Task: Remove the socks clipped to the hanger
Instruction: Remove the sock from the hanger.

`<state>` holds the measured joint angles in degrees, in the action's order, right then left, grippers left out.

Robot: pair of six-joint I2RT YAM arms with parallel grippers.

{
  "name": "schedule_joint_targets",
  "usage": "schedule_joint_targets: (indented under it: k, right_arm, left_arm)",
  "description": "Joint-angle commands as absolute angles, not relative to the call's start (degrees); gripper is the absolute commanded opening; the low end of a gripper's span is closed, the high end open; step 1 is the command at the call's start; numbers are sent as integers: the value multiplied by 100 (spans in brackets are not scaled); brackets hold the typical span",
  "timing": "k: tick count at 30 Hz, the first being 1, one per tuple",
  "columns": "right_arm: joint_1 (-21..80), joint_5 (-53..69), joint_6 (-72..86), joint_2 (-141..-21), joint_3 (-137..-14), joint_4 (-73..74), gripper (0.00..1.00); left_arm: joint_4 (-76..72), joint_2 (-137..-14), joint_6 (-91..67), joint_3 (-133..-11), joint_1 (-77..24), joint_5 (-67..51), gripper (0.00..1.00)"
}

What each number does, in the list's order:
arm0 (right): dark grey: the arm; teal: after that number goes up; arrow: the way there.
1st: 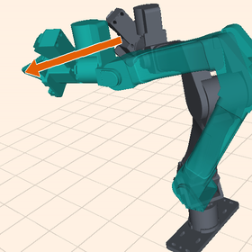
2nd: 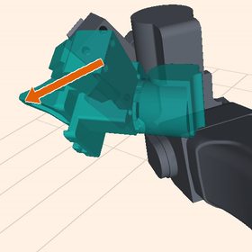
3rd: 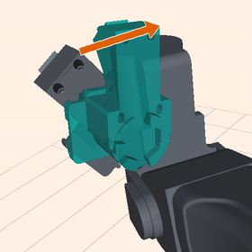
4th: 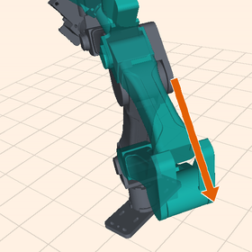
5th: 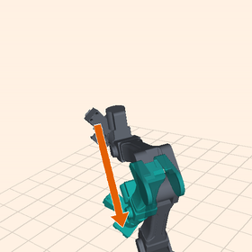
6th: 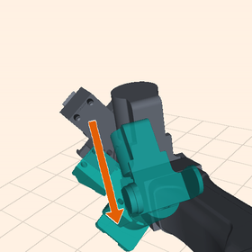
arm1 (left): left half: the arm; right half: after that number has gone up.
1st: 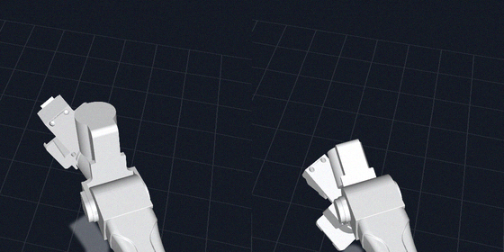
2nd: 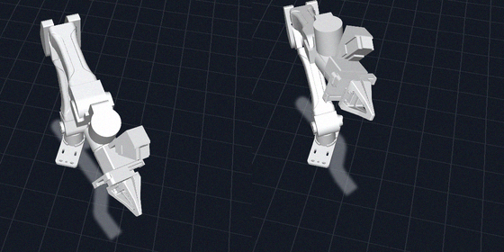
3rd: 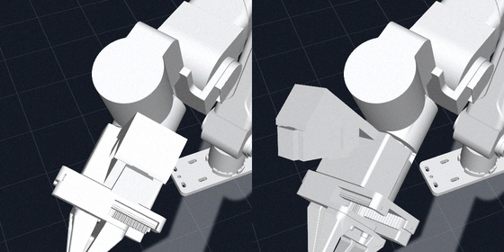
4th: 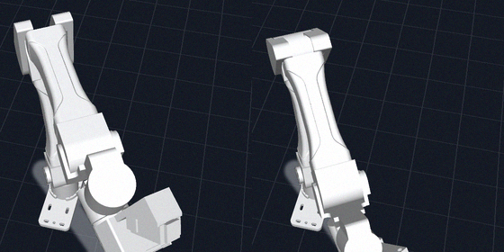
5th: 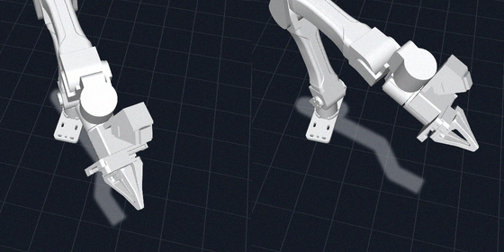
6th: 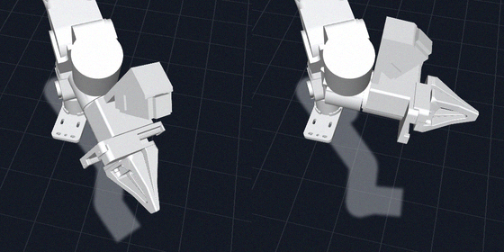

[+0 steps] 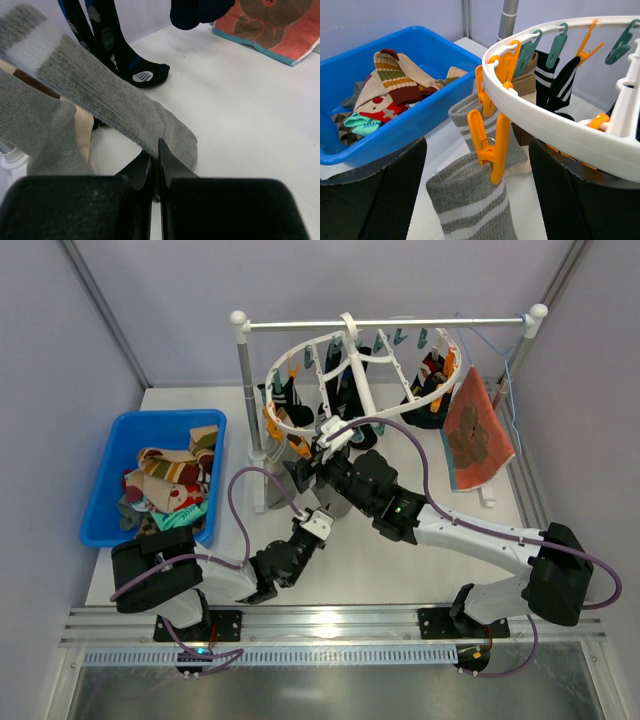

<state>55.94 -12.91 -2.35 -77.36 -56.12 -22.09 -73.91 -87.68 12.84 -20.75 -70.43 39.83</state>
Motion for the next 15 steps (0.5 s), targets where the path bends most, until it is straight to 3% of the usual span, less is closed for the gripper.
schedule_joint_targets:
  k: [1,9,15]
  right_arm:
    - [5625,-1389,-413,-7796,-5766,-2953,83]
    - [5625,-1389,-554,-7962,-5827,-3164,79]
    - [5686,-1564,-676,-8138,-5959,-3182,68]
  left_arm:
    - [-8851,-8815,1230,-2101,-7075,3964,0]
    - [-8851,-8885,1204,-2144,-7110,3920,0]
    - [-8851,-9053,1397,-2285,-7242,4034,0]
